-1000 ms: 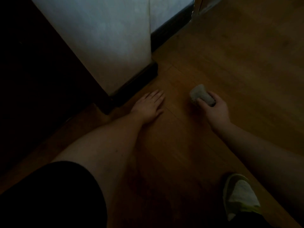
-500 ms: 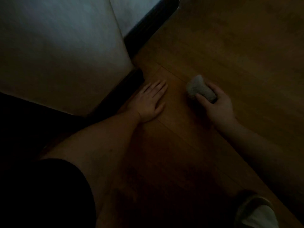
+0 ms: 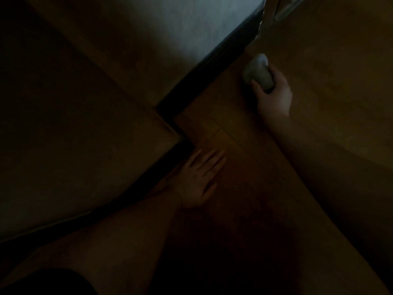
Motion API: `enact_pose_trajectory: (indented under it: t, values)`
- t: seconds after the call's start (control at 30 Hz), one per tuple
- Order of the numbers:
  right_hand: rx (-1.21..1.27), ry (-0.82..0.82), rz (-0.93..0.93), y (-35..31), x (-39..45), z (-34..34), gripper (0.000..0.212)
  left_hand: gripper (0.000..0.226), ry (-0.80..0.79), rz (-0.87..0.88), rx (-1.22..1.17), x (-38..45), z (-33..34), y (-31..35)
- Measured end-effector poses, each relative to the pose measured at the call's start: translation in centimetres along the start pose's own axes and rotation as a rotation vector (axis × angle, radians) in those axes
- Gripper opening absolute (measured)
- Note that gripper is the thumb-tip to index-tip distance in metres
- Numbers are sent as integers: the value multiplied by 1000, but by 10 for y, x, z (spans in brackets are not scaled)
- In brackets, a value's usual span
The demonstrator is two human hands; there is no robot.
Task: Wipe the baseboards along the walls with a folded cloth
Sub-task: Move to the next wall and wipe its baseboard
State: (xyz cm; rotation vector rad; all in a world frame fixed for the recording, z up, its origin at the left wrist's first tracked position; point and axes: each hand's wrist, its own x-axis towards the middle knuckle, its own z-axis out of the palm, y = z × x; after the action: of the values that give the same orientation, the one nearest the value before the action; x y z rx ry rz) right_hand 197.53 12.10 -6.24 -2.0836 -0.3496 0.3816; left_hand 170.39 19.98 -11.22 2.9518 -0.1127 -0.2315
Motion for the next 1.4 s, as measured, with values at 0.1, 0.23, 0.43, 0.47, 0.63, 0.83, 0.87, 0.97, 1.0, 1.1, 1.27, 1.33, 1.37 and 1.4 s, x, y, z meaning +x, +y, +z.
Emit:
enact_pose_trajectory:
  t: [0.1, 0.23, 0.43, 0.47, 0.63, 0.83, 0.87, 0.97, 1.0, 1.1, 1.27, 1.33, 1.37, 1.4]
  values:
    - [-17, 21, -12, -7, 33, 3, 60, 67, 32, 11, -16, -1, 2, -1]
    - [-37, 19, -24, -13, 65, 8, 61, 67, 56, 12, -35, -1, 5, -2]
    - [-44, 45, -8, -16, 92, 16, 61, 67, 59, 23, -41, 0, 10, -4]
    - [-45, 35, -2, -16, 93, 17, 60, 67, 53, 23, -40, 0, 10, -4]
    - [-32, -36, -10, -21, 58, 33, 56, 66, 27, 11, -44, 1, 8, -3]
    - [58, -239, -1, -29, -30, 73, 55, 65, 24, -2, -27, 2, 5, 0]
    - [58, -282, -8, -31, -40, 78, 55, 65, 36, 1, -24, 2, 3, 0]
    - [36, -375, -49, -33, -58, 86, 53, 60, 82, -3, 3, 3, -1, 3]
    - [42, -384, -47, -34, -60, 87, 52, 58, 80, -5, 11, 3, -1, 3]
    - [54, -412, -22, -36, -60, 88, 51, 55, -21, -19, 31, 1, -2, 3]
    - [62, -520, 35, -45, -81, 102, 51, 54, -222, -65, 116, -2, 4, 2]
    - [90, -523, 70, -49, -88, 106, 50, 68, -214, -68, 160, -2, 7, 3]
    - [91, -530, 75, -50, -88, 107, 50, 72, -214, -66, 158, -1, 7, 3]
    - [79, -546, 66, -50, -86, 105, 51, 69, -204, -55, 146, 0, 6, 3]
